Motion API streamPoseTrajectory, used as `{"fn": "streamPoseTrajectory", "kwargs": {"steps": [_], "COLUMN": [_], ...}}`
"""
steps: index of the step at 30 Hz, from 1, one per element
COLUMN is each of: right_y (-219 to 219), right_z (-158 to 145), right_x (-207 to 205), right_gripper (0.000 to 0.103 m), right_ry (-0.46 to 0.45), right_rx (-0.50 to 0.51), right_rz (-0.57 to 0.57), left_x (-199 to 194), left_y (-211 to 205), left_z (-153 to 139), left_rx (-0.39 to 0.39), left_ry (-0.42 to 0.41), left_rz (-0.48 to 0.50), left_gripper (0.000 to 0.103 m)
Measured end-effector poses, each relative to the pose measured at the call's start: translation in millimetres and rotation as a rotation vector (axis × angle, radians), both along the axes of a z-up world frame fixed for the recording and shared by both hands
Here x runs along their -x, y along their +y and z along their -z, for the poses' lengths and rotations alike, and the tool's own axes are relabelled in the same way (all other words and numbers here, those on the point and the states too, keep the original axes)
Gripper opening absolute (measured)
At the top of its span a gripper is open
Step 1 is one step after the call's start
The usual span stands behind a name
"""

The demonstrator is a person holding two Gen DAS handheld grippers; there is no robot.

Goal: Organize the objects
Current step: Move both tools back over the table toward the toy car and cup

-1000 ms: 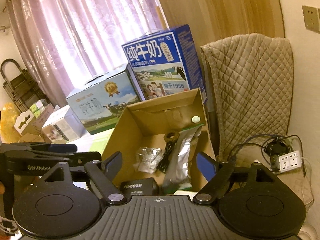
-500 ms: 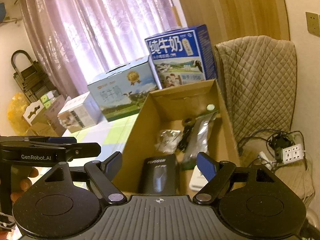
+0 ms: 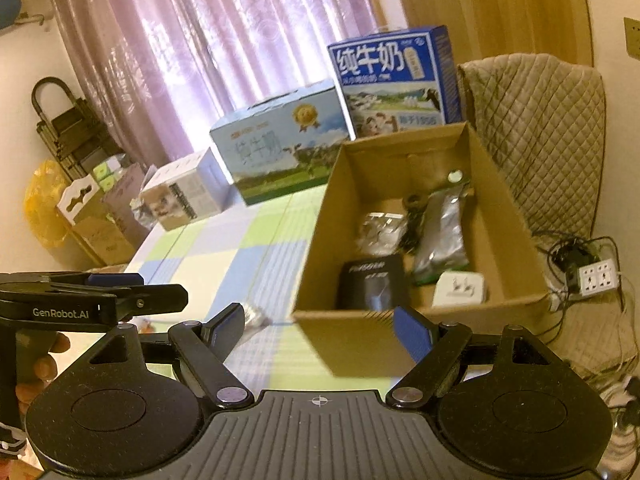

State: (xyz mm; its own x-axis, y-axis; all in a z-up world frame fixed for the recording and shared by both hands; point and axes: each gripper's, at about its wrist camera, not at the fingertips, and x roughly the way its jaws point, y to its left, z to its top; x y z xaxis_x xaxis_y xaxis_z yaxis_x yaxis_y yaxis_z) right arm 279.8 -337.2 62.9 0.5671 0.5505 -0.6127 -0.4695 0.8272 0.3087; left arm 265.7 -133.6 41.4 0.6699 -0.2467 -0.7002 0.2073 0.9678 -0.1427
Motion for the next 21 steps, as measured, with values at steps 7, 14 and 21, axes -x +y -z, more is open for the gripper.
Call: {"fn": "streamPoseTrajectory", "kwargs": {"steps": [7,14,21], "right_y": [36,75,110], "right_z": [17,33,49], "right_x": [22,40,50], "right_gripper": [0.079,0.079,0.079], "right_ry": [0.055,0.092,0.127], "right_rx": [0.020,0.045,0.071], "right_rz": [-0.044,-0.101,-0.147], "left_x": [20,38,52], "left_y": [40,86,126], "left_z": [6,21,36], "left_rx": [0.008,0.013,0.015], "left_ry": [0.035,0.079,0.120], "left_rz": [-0.037,-0.098,-0.159], "left_gripper": [0.087,0.087,0.087]}}
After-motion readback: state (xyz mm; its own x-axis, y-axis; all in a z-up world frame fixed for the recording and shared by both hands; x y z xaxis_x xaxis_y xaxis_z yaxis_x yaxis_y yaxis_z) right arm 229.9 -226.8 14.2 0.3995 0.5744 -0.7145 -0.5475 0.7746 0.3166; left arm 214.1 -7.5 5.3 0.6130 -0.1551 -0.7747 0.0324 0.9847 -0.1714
